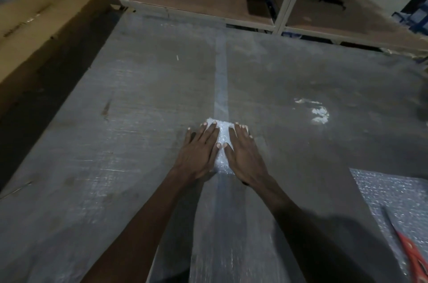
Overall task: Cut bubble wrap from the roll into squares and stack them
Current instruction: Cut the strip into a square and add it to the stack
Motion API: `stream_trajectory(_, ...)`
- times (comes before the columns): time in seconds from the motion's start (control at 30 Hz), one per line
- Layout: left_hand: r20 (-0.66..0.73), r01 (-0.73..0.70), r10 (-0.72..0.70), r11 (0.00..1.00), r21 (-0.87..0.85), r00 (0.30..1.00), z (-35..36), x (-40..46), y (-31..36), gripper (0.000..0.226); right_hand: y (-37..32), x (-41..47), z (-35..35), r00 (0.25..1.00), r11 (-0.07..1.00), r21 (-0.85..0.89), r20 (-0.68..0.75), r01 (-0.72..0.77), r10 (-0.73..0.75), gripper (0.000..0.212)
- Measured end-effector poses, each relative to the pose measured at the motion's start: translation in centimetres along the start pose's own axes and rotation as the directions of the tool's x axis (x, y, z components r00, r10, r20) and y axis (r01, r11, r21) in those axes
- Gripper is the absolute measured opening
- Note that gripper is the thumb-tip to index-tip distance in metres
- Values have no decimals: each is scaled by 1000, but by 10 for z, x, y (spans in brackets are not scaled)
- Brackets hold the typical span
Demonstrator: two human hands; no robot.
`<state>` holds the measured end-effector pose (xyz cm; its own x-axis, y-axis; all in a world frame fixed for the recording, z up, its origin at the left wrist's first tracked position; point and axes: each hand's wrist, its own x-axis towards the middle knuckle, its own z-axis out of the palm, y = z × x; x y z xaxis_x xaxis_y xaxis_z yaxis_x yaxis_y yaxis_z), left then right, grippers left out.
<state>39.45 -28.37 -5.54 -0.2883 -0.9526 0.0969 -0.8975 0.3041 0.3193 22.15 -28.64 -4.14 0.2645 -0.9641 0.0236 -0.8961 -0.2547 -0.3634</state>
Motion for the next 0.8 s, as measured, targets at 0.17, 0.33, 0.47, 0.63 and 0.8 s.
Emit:
stream_trajectory(0.17,7,33,-33,999,5,999,6,-7,-6,66,18,-5,8,1000,1000,-5,-15,3,-3,72)
stream_trajectory(0.33,43,52,-52,999,-2,998,2,-6,-5,66,22,-2,7,999,1000,20,36,5,-6,73)
stream_trajectory(0.47,44,52,-53,998,25,998,-16,-6,4,77,19,-12,-18,999,998,43,6,35,-35,72)
stream_trajectory(0.63,-167,-4,-5,999,-54,986,-24,-41,48,65,24,-68,-60,999,997,80,-52,14,-9,71)
stream_trajectory(0.8,-151,-111,88,982,-151,985,7,-104,133,61,60,-168,-78,996,997,43,-61,-70,73,73)
